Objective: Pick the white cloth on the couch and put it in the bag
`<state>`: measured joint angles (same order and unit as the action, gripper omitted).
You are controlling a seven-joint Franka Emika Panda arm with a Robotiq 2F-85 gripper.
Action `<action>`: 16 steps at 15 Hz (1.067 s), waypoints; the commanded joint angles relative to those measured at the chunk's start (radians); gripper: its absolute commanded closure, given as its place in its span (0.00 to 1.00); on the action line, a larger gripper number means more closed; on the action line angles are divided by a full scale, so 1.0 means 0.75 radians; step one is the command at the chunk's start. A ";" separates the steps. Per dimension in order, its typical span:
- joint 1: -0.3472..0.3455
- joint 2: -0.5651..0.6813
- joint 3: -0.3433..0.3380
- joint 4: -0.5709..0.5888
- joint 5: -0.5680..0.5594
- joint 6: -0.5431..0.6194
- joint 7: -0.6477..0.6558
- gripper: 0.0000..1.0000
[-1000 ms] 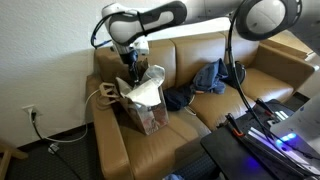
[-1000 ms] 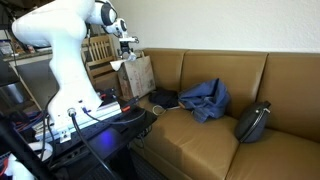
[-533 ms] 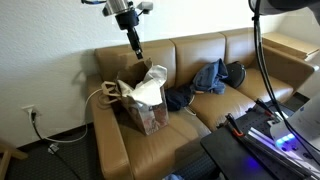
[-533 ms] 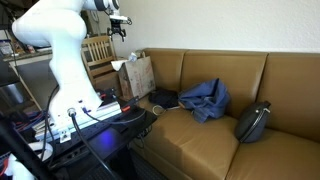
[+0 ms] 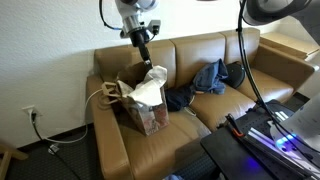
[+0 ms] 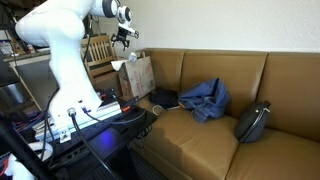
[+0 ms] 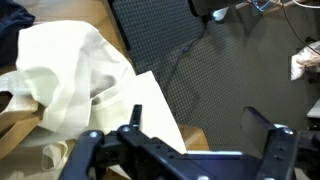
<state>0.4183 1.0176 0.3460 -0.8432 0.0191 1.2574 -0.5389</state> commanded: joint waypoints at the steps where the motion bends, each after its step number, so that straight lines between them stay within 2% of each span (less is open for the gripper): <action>1: -0.007 0.143 0.018 0.061 0.066 -0.020 0.003 0.00; 4: 0.033 0.234 -0.004 0.084 0.051 0.009 0.032 0.00; 13: 0.228 0.284 -0.178 0.169 -0.297 0.276 0.167 0.00; 16: 0.251 0.308 -0.232 0.166 -0.380 0.411 0.214 0.00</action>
<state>0.5892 1.2161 0.2118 -0.7418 -0.2189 1.4889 -0.4075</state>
